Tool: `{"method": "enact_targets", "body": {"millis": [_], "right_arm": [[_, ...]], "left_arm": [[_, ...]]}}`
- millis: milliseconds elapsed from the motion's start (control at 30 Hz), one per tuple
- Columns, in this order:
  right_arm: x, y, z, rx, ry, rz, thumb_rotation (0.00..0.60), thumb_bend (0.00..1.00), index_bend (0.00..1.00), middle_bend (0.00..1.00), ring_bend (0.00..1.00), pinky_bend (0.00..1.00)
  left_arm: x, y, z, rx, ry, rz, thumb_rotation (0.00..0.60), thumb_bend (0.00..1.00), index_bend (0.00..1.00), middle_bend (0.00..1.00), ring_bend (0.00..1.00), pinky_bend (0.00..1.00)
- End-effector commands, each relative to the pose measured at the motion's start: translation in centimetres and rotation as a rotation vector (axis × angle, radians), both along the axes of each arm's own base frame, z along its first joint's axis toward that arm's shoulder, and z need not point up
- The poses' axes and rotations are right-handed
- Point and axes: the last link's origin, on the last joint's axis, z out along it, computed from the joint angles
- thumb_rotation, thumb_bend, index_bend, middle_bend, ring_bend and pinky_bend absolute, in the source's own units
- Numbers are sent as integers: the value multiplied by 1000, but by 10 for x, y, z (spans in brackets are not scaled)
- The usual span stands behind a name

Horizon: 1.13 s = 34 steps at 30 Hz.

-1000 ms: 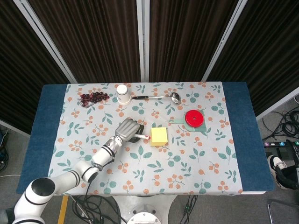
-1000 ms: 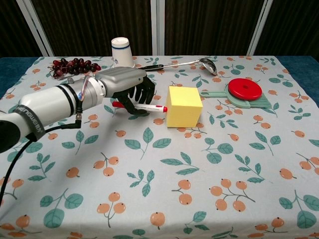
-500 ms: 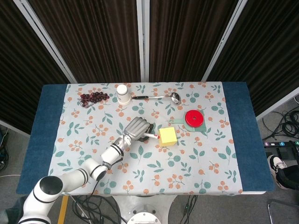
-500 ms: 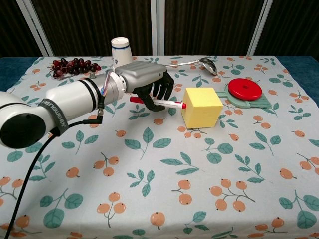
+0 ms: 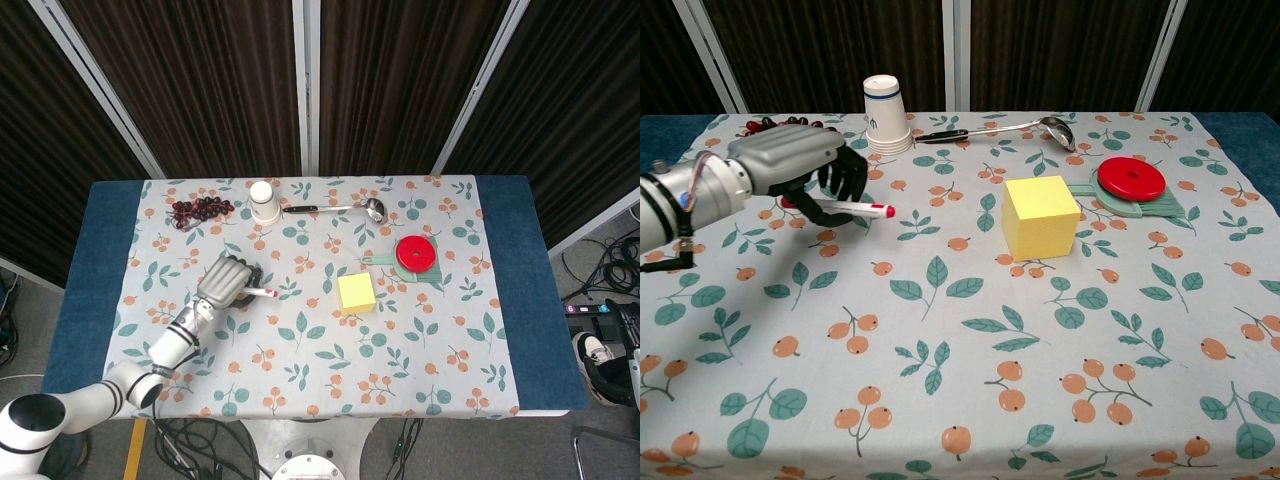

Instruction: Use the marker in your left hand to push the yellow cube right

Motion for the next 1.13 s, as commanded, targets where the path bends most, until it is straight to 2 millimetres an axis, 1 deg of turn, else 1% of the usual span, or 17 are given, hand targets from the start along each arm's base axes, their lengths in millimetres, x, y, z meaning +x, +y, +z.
{"method": "enact_targets", "body": {"millis": [33,133,167,200,267,367,400,467,567,600,667,733,833,900,967,1033,1133], "right_arm": [[2,-1,-2,3,-2,7,600,222,6,140,0,75],[4,-2,-3,6,-2,15,600,222,5,140,0,75],[5,-3,-3,6,-1,16,600,221,5,140,0,75],[5,-3,-3,6,-1,17,600,221,5,140,0,75],[6,-4,-2,6,0,18,600,222,5,140,0,75],[7,-4,-2,5,-1,17,600,222,5,140,0,75],[7,-4,-2,5,0,16,600,222,5,140,0,75],[7,-4,-1,2,1,14,600,222,5,140,0,75],[5,-3,1,-2,2,1,600,222,5,140,0,75],[4,-4,2,-2,-1,-6,600,222,5,140,0,75],[2,-5,3,1,-4,-14,600,222,5,140,0,75],[1,-7,2,10,-2,-20,600,222,5,140,0,75],[3,-10,-2,26,3,-12,600,223,6,139,0,75],[6,-12,-5,30,9,-1,600,223,6,139,0,75],[9,-12,-7,31,14,9,600,223,6,139,0,75],[13,-13,-9,35,20,20,600,223,6,139,0,75],[19,-13,-13,42,24,34,600,222,6,139,0,74]], "left_arm": [[-18,-6,2,-12,30,38,600,407,654,681,509,474],[-26,-8,2,-28,48,68,600,404,574,629,489,468],[-28,-9,2,-33,53,74,600,398,509,580,459,455],[-29,-10,3,-32,55,78,600,395,469,547,437,448],[-30,-11,8,-20,49,83,600,387,363,450,371,430],[-32,-13,19,8,30,94,600,382,282,379,316,404],[-34,-15,26,23,19,102,600,381,268,364,308,396],[-40,-17,40,53,-4,129,600,378,257,344,292,369],[-58,-23,73,136,-32,179,600,369,256,336,276,337],[-68,-27,87,176,-32,201,600,367,256,336,276,331],[-82,-34,108,232,-23,229,600,365,256,336,276,323],[-99,-46,131,288,-7,269,600,362,256,336,276,319],[-118,-68,158,359,14,325,600,351,256,336,276,305],[-128,-85,173,402,17,358,600,343,256,336,276,304],[-133,-99,183,436,18,379,600,335,256,336,276,303],[-135,-115,189,465,16,395,600,329,256,336,276,302],[-136,-134,191,482,16,409,600,323,256,336,276,298]]}}
